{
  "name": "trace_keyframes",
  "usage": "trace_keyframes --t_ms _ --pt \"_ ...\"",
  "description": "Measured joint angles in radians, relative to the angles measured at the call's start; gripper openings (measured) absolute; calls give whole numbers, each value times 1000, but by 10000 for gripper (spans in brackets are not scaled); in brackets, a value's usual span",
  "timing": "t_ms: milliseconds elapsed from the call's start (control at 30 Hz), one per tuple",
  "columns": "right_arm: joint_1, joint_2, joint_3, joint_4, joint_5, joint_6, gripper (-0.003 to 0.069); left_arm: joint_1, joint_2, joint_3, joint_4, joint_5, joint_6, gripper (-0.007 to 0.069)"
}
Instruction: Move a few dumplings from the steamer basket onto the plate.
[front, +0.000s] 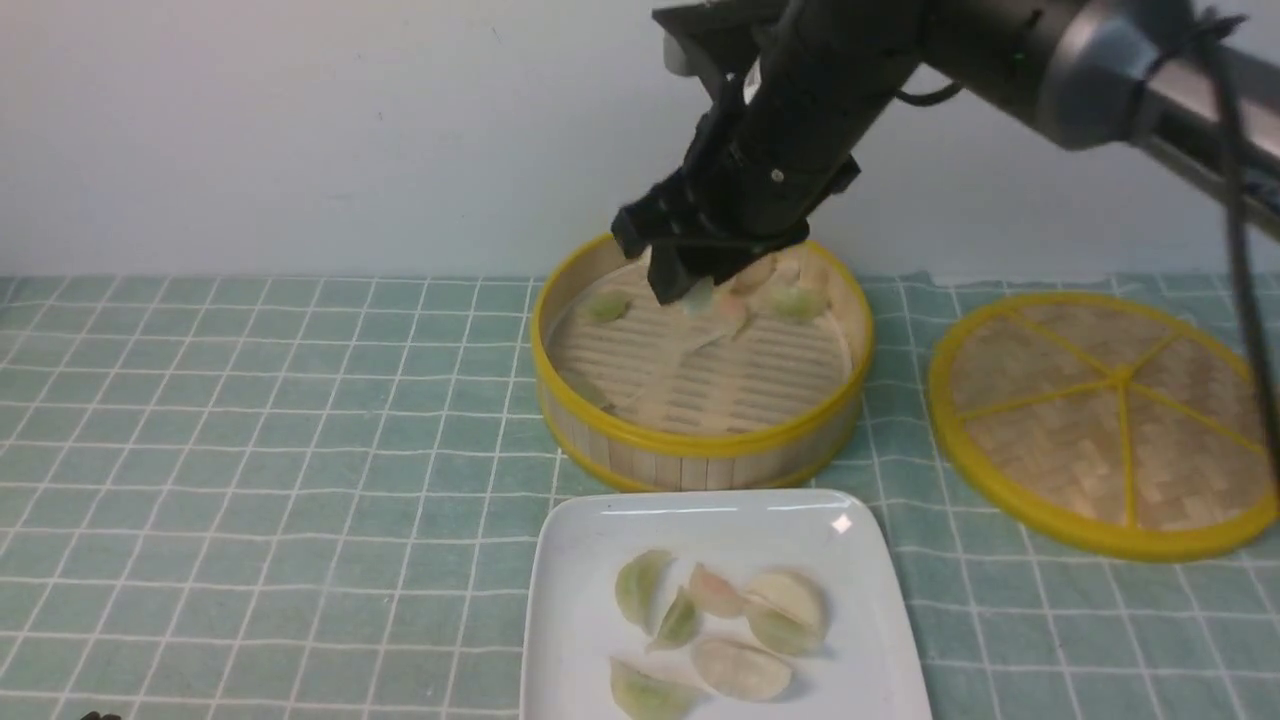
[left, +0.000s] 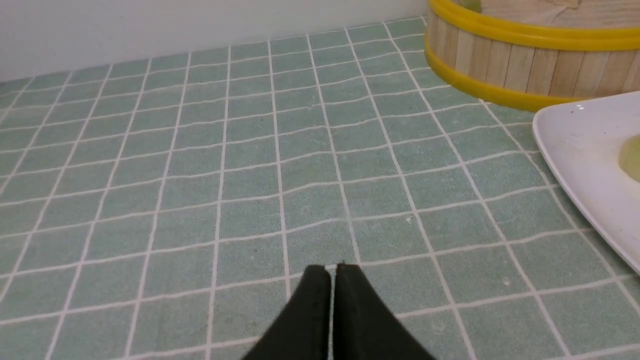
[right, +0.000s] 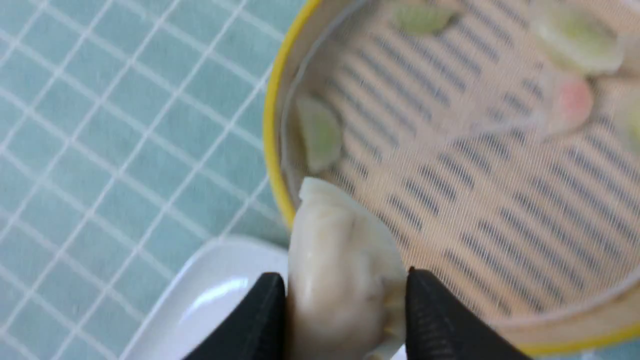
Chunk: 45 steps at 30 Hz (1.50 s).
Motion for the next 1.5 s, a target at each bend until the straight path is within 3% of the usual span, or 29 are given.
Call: trace_keyframes --t_ms 200,400,533,633,767,833,900,1000,1033,1100,1200,1333,1500 --pt "20 -137 416 -10 -10 25 283 0 0 0 0 0 0 -6" --pt "20 -97 578 -123 -152 147 283 0 0 0 0 0 0 -6" --pt "20 -65 583 -126 -218 164 291 0 0 0 0 0 0 -6" --pt "20 -63 583 -127 -219 168 349 0 0 0 0 0 0 -6" --pt "20 -78 541 -127 -107 141 509 0 0 0 0 0 0 -6" --pt "20 -108 516 -137 -62 123 520 0 0 0 0 0 0 -6" --pt "20 -144 509 -150 -46 117 505 0 0 0 0 0 0 -6" --pt "20 -318 501 -189 -28 132 348 0 0 0 0 0 0 -6" --pt "20 -331 500 -191 -27 134 348 0 0 0 0 0 0 -6" --pt "20 -517 499 -216 -17 172 174 0 0 0 0 0 0 -6" --pt "20 -733 516 -236 -55 209 26 0 0 0 0 0 0 -6" --pt "20 -941 593 -243 -166 224 -5 0 0 0 0 0 0 -6" --pt "20 -1350 914 -248 -463 228 -14 0 0 0 0 0 0 -6"
